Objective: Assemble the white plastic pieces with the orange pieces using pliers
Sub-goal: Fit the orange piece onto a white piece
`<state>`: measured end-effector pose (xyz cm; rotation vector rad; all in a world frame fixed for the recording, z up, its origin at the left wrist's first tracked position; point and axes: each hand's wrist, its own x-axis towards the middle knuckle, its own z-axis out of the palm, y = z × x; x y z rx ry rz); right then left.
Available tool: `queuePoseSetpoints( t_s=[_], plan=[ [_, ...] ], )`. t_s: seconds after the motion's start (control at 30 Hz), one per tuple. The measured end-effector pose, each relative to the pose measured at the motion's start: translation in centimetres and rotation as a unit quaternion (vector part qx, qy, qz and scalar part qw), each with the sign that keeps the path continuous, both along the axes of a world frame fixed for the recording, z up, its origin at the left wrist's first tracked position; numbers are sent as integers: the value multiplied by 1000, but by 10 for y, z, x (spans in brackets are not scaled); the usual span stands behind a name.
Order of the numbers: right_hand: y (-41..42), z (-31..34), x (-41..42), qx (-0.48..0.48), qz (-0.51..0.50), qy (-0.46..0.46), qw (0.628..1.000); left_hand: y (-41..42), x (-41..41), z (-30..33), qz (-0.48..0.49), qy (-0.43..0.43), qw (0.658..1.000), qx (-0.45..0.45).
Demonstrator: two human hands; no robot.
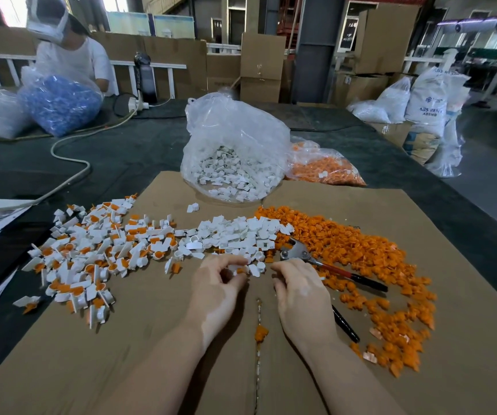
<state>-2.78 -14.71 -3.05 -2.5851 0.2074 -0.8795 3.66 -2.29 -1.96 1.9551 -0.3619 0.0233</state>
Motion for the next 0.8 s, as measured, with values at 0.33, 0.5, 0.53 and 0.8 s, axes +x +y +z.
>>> queuePoseSetpoints(
  t_s=[0.33, 0.5, 0.53, 0.8],
  plan=[
    [0, -7, 10, -78, -25, 61, 995, 48, 41, -2, 195, -20, 975, 105],
    [-2, -9, 13, -98, -14, 172, 980, 44, 38, -5, 228, -53, 960, 153],
    [-2, -9, 14, -98, -17, 174, 980, 42, 36, -5, 218, -77, 960, 155],
    [-2, -13, 19, -60, -32, 137, 988, 14, 19, -5, -6, -129, 977, 171]
  ],
)
